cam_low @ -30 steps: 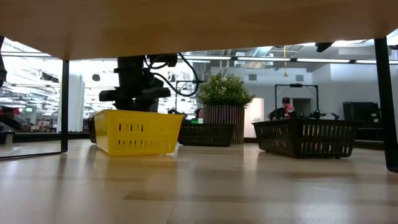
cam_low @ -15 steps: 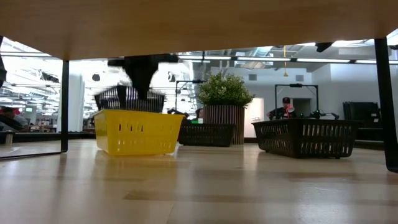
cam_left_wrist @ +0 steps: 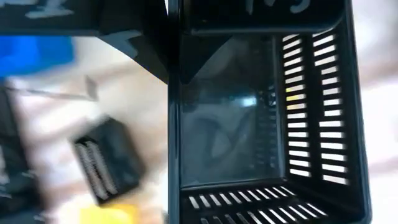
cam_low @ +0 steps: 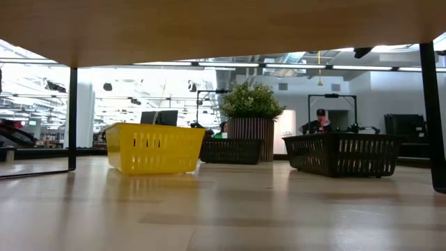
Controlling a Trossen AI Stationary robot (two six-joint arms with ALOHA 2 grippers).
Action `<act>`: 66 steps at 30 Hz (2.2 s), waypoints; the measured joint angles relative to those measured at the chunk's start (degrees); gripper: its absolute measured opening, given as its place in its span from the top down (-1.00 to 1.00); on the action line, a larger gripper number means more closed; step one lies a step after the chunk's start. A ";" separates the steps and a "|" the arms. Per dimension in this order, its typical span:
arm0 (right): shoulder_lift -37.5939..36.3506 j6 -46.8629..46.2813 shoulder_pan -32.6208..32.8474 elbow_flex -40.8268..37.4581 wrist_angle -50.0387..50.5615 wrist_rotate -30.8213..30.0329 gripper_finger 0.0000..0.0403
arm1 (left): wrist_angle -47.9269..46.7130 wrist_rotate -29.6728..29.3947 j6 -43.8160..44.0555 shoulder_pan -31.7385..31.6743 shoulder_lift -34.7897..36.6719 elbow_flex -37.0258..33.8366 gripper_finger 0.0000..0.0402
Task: Stack baskets on shelf by color
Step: Put the left black bin on the shelf, then stack the top black bin on top of the black bin on the shelf
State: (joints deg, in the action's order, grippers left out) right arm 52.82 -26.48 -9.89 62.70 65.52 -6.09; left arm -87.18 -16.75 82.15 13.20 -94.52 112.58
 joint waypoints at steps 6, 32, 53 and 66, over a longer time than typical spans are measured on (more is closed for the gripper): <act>0.01 0.18 0.00 0.00 -0.02 0.00 0.33 | 7.71 -0.30 15.17 11.98 -0.26 0.95 1.00; 0.02 1.49 0.13 0.00 -0.05 0.20 0.34 | 18.96 5.11 24.28 17.85 -11.73 0.06 1.00; 0.02 2.90 0.13 0.00 0.00 0.22 0.34 | 23.60 1.50 22.68 17.30 -12.31 0.06 0.54; 0.02 4.62 0.10 0.00 0.23 0.22 0.34 | 31.72 5.93 20.76 16.65 -13.78 0.01 0.50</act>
State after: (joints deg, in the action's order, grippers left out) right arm 52.84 -21.87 -9.79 62.70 65.74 -5.87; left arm -55.46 -10.82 102.91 29.85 -108.30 112.60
